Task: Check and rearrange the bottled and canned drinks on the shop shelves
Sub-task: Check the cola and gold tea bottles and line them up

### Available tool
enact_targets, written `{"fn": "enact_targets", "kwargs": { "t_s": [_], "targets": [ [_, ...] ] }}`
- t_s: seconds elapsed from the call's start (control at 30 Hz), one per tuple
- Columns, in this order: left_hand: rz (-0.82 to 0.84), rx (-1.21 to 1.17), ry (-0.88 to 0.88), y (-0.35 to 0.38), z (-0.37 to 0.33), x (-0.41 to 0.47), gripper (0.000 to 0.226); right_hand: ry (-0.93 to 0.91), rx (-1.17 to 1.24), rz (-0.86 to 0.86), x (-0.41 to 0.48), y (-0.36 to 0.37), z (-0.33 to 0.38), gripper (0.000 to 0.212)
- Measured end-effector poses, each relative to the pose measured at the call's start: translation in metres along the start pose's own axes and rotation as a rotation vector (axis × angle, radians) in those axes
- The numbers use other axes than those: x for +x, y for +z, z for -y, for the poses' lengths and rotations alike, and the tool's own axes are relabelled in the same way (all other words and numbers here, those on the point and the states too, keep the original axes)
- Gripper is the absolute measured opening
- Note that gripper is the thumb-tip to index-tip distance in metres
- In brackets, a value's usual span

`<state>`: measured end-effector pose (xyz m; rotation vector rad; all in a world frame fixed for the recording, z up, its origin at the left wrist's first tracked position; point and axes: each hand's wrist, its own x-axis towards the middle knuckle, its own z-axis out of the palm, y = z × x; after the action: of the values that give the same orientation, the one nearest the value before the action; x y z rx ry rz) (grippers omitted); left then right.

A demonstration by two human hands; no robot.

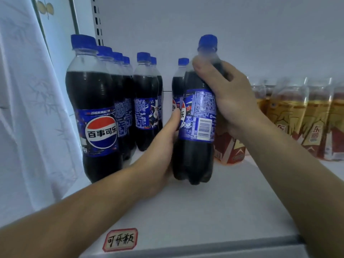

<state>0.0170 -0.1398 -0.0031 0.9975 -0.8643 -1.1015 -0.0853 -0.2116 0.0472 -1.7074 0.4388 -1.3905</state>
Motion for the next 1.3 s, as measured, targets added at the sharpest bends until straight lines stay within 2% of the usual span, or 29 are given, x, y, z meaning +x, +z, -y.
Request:
{"fn": "enact_targets", "kwargs": {
  "t_s": [0.07, 0.13, 0.2, 0.27, 0.33, 0.47, 0.53, 0.6, 0.63, 0.73, 0.83, 0.9, 1.03, 1.1, 1.17, 1.3],
  "targets": [
    [-0.013, 0.019, 0.075, 0.0, 0.002, 0.0, 0.058, -0.031, -0.046, -0.027, 0.001, -0.001, -0.002, 0.048],
    [-0.005, 0.014, 0.007, -0.005, 0.005, -0.002, 0.07, 0.066, 0.063, 0.052, 0.003, -0.001, -0.005, 0.061],
    [0.138, -0.045, -0.111, -0.015, 0.007, -0.01, 0.077, 0.165, 0.155, 0.177, 0.004, -0.001, -0.008, 0.06],
    [0.227, -0.078, -0.168, -0.016, 0.005, -0.011, 0.078, 0.177, 0.149, 0.186, 0.005, -0.002, -0.008, 0.054],
    [0.207, -0.055, -0.139, -0.012, 0.005, -0.01, 0.08, 0.139, 0.124, 0.116, 0.004, -0.003, -0.009, 0.053],
    [0.075, 0.106, 0.055, -0.011, 0.009, -0.007, 0.091, -0.035, -0.1, 0.022, 0.0, -0.001, -0.008, 0.055],
    [0.066, 0.127, 0.059, -0.014, 0.009, -0.006, 0.091, 0.003, -0.111, 0.057, 0.0, 0.001, -0.009, 0.067],
    [0.154, 0.048, 0.013, -0.014, 0.007, -0.008, 0.084, 0.105, -0.033, 0.136, 0.004, -0.001, -0.009, 0.078],
    [0.233, 0.006, -0.018, -0.014, 0.005, -0.01, 0.082, 0.145, 0.025, 0.171, 0.005, -0.002, -0.009, 0.075],
    [0.331, -0.075, -0.114, -0.014, 0.006, -0.008, 0.081, 0.206, 0.09, 0.219, 0.007, -0.007, -0.007, 0.065],
    [0.299, -0.01, -0.157, -0.019, 0.011, 0.005, 0.081, 0.287, 0.139, 0.234, 0.005, -0.006, -0.005, 0.071],
    [0.322, 0.004, -0.174, -0.02, 0.008, 0.003, 0.08, 0.368, 0.214, 0.237, 0.005, -0.004, -0.003, 0.067],
    [0.582, -0.225, -0.215, -0.03, -0.006, -0.014, 0.066, 0.554, 0.405, 0.28, 0.008, -0.005, -0.003, 0.054],
    [0.673, -0.312, -0.215, -0.029, -0.011, -0.014, 0.056, 0.635, 0.509, 0.237, 0.007, -0.006, -0.001, 0.05],
    [0.637, -0.307, -0.16, -0.027, -0.013, -0.013, 0.053, 0.684, 0.59, 0.193, 0.004, -0.007, 0.001, 0.048],
    [0.601, -0.3, -0.169, -0.032, -0.009, -0.011, 0.063, 0.705, 0.628, 0.196, 0.001, -0.006, 0.002, 0.048]
  ]
}}
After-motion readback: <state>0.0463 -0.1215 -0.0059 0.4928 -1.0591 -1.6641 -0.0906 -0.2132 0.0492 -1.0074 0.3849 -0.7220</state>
